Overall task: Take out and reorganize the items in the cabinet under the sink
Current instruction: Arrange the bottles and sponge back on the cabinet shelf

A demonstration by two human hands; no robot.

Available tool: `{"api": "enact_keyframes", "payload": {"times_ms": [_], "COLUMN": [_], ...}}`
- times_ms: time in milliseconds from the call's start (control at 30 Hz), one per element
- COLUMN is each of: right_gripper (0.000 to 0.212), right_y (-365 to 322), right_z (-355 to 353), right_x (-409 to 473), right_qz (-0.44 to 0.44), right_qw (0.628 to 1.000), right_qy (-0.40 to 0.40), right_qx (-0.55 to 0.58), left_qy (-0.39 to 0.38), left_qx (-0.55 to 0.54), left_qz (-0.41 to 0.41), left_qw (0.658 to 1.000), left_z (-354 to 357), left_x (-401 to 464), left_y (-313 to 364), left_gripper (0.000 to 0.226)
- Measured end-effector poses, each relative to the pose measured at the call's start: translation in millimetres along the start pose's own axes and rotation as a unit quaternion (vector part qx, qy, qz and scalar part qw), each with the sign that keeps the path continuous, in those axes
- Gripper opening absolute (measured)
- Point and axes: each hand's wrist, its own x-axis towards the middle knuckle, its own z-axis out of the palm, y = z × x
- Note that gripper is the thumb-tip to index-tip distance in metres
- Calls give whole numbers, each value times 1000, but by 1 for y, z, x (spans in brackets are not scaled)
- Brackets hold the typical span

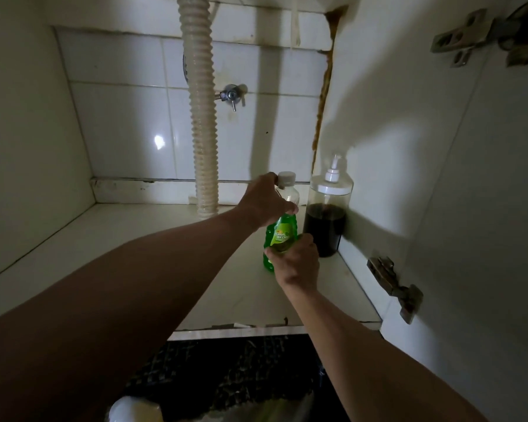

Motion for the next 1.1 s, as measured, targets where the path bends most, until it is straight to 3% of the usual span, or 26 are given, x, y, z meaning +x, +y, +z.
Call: {"api": "enact_keyframes", "payload": {"times_ms": [200,433,667,933,1000,1100], "right_gripper": [73,72,75,80,75,56], "right_y": [3,4,7,7,7,2], "right_z": [26,39,39,23,13,3], "right_x": [29,45,54,57,55,41], "right_qz": [33,46,41,44,5,-80], "right_qw": [997,994,995,998,997,990], "right_qy": [47,89,79,37,52,67], "right_qx": [54,48,40,-20,-65,-99], "left_qy": [-11,-24,-28,-59,-31,19], "left_qx": [27,-18,-42,-51,-21,-23], "left_qz": [-23,-27,-27,-27,-6,19], "left_qw": [999,999,998,997,999,999], "left_z": [12,24,29,13,-6,-44], "left_x": [31,50,62,42,27,-13], "left_y": [-6,-13,-24,-38,-39,-48], "left_gripper": [69,64,67,113,105,64]}}
